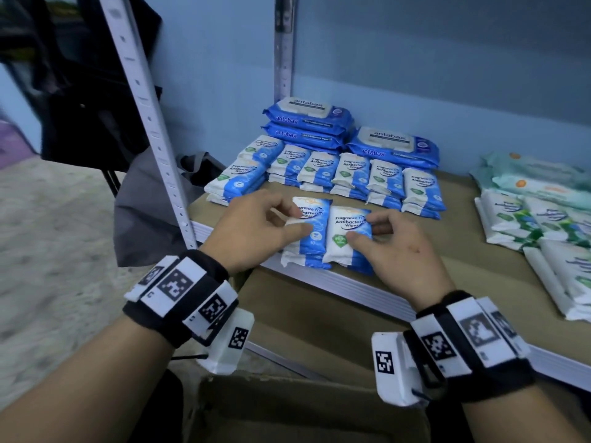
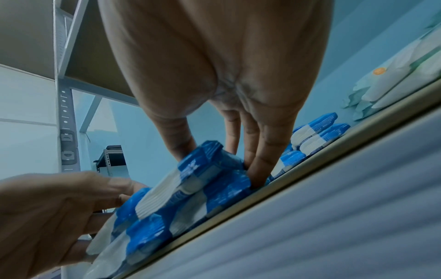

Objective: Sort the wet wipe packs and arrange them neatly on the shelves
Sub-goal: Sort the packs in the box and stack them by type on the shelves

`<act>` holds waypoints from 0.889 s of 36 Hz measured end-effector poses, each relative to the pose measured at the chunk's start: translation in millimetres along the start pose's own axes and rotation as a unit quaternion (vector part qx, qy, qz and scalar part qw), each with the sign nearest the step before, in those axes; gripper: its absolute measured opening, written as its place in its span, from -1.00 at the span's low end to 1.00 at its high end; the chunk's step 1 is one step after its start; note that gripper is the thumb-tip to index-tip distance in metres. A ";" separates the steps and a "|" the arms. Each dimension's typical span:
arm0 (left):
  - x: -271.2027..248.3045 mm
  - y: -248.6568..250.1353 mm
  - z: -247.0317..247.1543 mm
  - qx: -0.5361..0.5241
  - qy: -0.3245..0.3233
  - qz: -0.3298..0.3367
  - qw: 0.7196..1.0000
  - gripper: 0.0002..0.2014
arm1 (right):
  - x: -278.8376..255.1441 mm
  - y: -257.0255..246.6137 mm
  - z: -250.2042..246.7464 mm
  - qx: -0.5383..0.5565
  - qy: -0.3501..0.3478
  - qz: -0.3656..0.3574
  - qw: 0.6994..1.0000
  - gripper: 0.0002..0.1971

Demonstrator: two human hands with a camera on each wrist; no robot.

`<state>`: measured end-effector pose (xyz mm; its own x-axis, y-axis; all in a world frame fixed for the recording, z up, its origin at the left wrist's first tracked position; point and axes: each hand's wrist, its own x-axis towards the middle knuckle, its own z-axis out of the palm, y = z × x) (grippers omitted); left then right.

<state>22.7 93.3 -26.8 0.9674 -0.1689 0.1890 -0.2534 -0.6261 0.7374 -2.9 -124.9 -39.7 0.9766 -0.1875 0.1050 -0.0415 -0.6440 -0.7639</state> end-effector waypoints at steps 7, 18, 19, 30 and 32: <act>-6.1 -16.5 -18.0 0.105 -0.077 0.040 0.991 -0.41 | -0.6 -9.0 12.0 -0.014 -0.018 -0.022 0.999 -0.55; -3.0 -52.2 -34.4 0.203 0.018 0.113 0.973 -0.56 | -9.2 -23.0 45.3 -0.095 -0.073 -0.109 0.987 -0.18; -2.2 -53.4 -34.8 0.212 0.022 0.112 0.971 -0.56 | -9.6 -23.0 47.6 -0.093 -0.070 -0.113 0.987 -0.17; 1.4 -59.8 -38.8 0.260 0.039 0.129 0.956 -0.61 | -13.6 -32.5 40.3 -0.220 -0.058 -0.202 0.953 -0.46; 1.1 -61.0 -36.9 0.269 0.047 0.132 0.953 -0.65 | -12.8 -36.8 41.6 -0.245 -0.063 -0.197 0.947 -0.54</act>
<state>39.4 159.4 -47.6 0.8597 -0.3208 0.3974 -0.4293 -0.8755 0.2219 -5.1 -67.9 -39.5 0.9527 0.2093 0.2204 0.2690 -0.9181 -0.2911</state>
